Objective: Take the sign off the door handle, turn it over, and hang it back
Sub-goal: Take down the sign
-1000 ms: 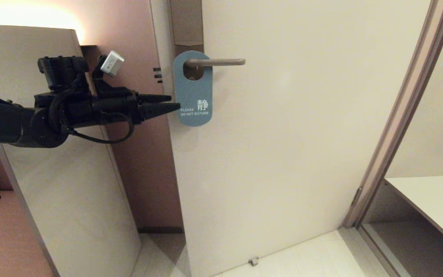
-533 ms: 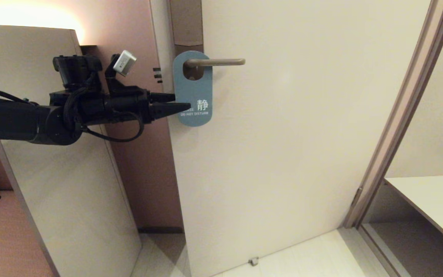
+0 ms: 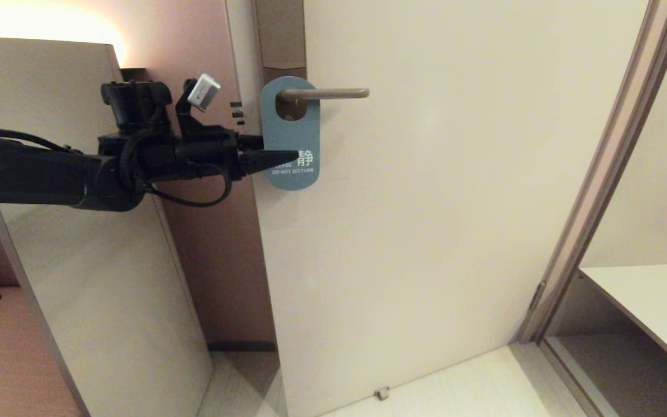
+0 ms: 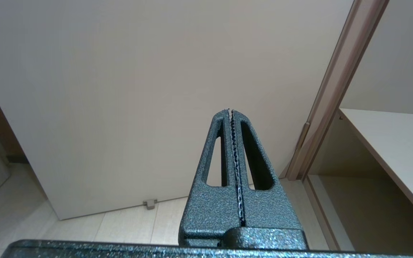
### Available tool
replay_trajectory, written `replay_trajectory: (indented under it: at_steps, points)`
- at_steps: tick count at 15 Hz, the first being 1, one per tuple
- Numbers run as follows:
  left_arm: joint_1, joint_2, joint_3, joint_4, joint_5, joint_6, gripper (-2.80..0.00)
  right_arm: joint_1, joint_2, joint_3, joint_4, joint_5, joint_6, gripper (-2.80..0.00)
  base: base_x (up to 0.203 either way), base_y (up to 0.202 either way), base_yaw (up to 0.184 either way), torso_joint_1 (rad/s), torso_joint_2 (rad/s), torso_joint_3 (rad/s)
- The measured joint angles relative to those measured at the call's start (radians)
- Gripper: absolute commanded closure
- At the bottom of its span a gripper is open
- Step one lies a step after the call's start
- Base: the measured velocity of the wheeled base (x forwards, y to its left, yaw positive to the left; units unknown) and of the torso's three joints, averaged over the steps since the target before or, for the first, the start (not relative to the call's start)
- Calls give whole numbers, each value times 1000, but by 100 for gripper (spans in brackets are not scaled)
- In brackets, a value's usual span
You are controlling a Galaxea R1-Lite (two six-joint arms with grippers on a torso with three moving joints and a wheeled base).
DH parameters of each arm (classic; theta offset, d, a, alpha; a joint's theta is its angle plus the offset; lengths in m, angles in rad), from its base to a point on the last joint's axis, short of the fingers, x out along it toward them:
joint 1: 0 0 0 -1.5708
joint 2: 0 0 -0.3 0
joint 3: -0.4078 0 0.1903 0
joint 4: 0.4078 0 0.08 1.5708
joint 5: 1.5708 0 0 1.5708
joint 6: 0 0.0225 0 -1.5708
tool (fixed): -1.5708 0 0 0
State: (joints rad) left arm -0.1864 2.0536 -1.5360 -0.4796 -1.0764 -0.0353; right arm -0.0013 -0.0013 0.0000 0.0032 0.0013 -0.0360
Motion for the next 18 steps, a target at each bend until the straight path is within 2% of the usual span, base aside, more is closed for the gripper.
replay_trajectory:
  at_steps: [5, 11, 18]
  points:
    - [-30, 60, -60, -1, 1, -9, -280, 0, 0, 0, 0, 0, -1, 0, 0, 0, 0, 0, 0, 0]
    - [-39, 113, -153, 0, 4, -64, -280, 0, 0, 0, 0, 0, 0, 0, 0, 0, 0, 0, 0, 0]
    - [-36, 132, -170, -1, 8, -69, -280, 0, 0, 0, 0, 0, 0, 0, 0, 0, 0, 0, 0, 0]
